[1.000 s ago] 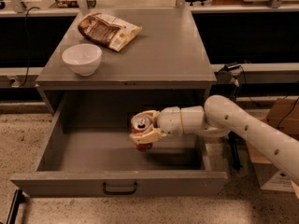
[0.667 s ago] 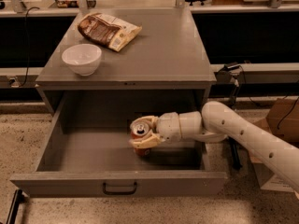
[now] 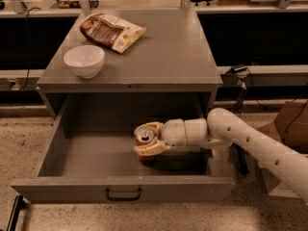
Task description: Place coke can into top drawer
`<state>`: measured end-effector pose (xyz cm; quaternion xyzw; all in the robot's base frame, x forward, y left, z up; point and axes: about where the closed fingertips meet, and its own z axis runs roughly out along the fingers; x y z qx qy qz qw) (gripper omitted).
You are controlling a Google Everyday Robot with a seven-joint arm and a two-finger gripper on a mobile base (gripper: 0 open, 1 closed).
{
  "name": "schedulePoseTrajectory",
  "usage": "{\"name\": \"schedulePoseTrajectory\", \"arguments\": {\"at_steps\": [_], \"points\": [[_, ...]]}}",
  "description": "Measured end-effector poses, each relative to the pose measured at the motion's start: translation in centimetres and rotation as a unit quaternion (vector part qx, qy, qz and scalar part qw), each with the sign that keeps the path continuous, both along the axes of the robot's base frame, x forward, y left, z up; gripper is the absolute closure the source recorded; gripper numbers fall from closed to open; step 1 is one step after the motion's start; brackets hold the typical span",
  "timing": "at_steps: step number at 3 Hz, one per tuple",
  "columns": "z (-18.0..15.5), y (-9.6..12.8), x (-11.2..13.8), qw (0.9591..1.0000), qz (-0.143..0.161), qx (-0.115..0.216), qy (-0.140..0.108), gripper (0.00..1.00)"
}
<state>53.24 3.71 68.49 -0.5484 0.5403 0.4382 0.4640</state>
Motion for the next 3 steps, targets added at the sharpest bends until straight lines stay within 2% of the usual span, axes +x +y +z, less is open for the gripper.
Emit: {"name": "schedulePoseTrajectory", "arguments": {"at_steps": [1, 2, 3], "points": [[0.0, 0.2, -0.1, 1.0000, 0.002, 0.000, 0.000, 0.13], [0.0, 0.4, -0.1, 1.0000, 0.004, 0.001, 0.000, 0.00], [2.7, -0.6, -0.1, 0.9997, 0.004, -0.001, -0.024, 0.00]]}}
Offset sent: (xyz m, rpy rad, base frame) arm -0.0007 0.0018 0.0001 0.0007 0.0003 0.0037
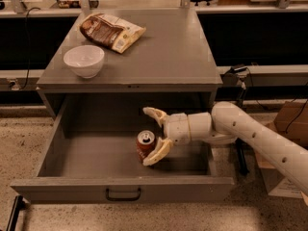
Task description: Place coke can into top drawer
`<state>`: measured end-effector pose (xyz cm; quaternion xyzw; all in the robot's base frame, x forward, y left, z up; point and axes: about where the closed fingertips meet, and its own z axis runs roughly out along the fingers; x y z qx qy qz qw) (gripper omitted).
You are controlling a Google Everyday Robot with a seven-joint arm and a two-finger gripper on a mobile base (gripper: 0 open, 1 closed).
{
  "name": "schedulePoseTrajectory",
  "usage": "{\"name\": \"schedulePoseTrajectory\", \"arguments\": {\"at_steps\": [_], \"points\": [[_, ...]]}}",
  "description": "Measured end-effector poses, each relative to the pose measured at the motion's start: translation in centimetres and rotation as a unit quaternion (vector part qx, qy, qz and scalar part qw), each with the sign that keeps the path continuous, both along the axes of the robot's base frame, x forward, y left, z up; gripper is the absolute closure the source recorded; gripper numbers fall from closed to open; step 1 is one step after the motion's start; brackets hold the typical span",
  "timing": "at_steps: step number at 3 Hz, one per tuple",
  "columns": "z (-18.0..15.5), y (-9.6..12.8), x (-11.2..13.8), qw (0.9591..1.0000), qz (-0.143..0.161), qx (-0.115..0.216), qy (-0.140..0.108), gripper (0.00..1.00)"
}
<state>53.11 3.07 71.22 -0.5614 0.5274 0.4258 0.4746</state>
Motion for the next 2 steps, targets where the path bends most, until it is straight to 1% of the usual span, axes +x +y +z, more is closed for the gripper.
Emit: {"name": "schedulePoseTrajectory", "arguments": {"at_steps": [1, 2], "points": [[4.0, -2.2, -0.3, 0.9992, -0.007, -0.011, -0.037, 0.00], [7.2, -5.0, -0.8, 0.9981, -0.030, 0.000, -0.054, 0.00]]}}
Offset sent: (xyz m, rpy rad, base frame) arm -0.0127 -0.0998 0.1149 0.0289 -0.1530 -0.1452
